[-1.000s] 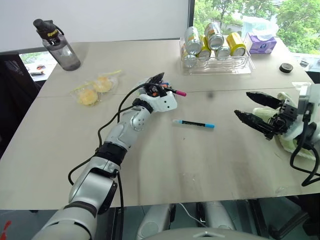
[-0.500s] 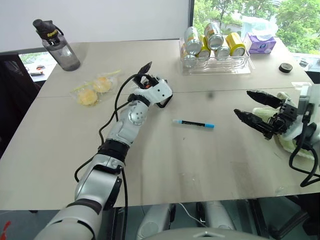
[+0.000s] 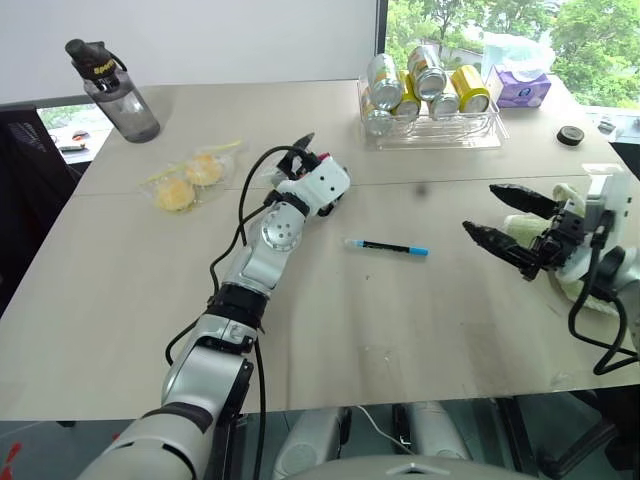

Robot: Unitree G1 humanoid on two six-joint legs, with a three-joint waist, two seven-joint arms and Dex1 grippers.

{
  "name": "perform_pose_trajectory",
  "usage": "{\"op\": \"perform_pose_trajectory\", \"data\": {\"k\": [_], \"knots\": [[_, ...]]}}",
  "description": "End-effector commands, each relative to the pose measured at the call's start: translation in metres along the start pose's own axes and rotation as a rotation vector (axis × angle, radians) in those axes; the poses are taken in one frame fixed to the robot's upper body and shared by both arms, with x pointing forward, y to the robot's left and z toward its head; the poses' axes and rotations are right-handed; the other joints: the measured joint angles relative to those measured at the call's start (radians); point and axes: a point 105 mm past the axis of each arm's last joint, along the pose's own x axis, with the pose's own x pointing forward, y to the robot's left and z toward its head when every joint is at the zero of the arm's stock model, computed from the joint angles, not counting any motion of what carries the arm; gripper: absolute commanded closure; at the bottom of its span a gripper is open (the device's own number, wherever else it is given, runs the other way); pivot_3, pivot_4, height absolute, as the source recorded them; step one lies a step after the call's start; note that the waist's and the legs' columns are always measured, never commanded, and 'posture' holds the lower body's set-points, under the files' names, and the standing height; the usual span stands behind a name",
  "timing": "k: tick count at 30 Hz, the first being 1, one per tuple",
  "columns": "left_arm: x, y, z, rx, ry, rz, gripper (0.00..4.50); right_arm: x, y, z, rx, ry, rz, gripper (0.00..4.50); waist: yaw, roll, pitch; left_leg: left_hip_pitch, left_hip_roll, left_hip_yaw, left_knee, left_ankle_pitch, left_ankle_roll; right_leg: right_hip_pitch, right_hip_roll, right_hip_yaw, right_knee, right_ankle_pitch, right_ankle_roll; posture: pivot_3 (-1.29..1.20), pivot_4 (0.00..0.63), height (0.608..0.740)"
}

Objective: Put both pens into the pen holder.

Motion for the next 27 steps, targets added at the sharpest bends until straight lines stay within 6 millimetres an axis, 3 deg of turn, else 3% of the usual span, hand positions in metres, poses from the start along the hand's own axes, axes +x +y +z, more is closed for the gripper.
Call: {"op": "perform_pose_trajectory", "data": {"k": [1, 5, 7, 12, 16, 20, 23, 27], "knots": [[-0.017, -0.008, 0.023, -0.137, -0.121, -0.121, 0.03, 0.012, 0.007, -0.009, -0.099, 0.067, 0.047, 0.00, -0.007, 0.000, 0.000, 0.000, 0.000, 0.000, 0.000, 0.000, 0.000, 0.000, 0.000, 0.000, 0.000, 0.000, 0.000, 0.00, 0.150, 0.740], [-0.046, -0.022, 0.026, -0.304, -0.144, -0.296, 0.03, 0.031, 0.007, -0.021, -0.113, 0.114, 0.105, 0.00, -0.022, 0.000, 0.000, -0.002, 0.000, 0.000, 0.002, 0.000, 0.000, -0.002, 0.000, 0.000, 0.001, 0.000, 0.000, 0.00, 0.150, 0.740], [-0.074, -0.027, 0.027, -0.426, -0.133, -0.411, 0.03, 0.045, 0.000, -0.038, -0.106, 0.174, 0.125, 0.00, -0.032, 0.001, 0.000, -0.001, 0.000, 0.001, 0.002, 0.000, 0.000, -0.002, 0.000, 0.001, 0.002, 0.000, 0.000, 0.00, 0.150, 0.740], [-0.115, -0.010, 0.025, -0.572, -0.039, -0.590, 0.03, 0.068, -0.008, -0.065, -0.027, 0.235, 0.207, 0.00, -0.049, 0.001, -0.001, -0.001, 0.001, 0.000, 0.001, 0.000, -0.001, -0.002, 0.001, 0.000, 0.003, 0.001, -0.001, 0.00, 0.150, 0.740], [-0.144, 0.009, 0.021, -0.606, 0.066, -0.710, 0.03, 0.083, -0.020, -0.087, -0.043, 0.303, 0.244, 0.00, -0.050, 0.001, 0.000, -0.001, 0.001, 0.000, 0.002, 0.001, -0.001, -0.002, 0.001, 0.000, 0.002, 0.001, -0.002, 0.00, 0.150, 0.740], [-0.162, 0.013, 0.015, -0.588, 0.171, -0.763, 0.03, 0.092, -0.024, -0.103, -0.065, 0.338, 0.281, 0.00, -0.048, 0.002, 0.000, -0.001, 0.001, 0.000, -0.001, 0.001, -0.001, -0.002, 0.001, -0.001, 0.000, 0.001, -0.002, 0.00, 0.150, 0.740], [-0.172, 0.013, 0.011, -0.550, 0.234, -0.793, 0.00, 0.094, -0.020, -0.117, -0.091, 0.377, 0.327, 0.64, -0.050, 0.002, 0.000, -0.001, 0.001, 0.000, -0.002, 0.001, -0.001, -0.003, 0.001, -0.001, -0.001, 0.001, -0.002, 0.00, 0.150, 0.740], [-0.171, 0.015, 0.009, -0.528, 0.247, -0.795, 0.00, 0.095, -0.020, -0.117, -0.093, 0.358, 0.340, 2.50, -0.051, 0.002, 0.000, -0.001, 0.001, 0.000, -0.003, 0.001, -0.001, -0.003, 0.001, -0.001, 0.000, 0.001, -0.002, 0.00, 0.150, 0.740]]}}
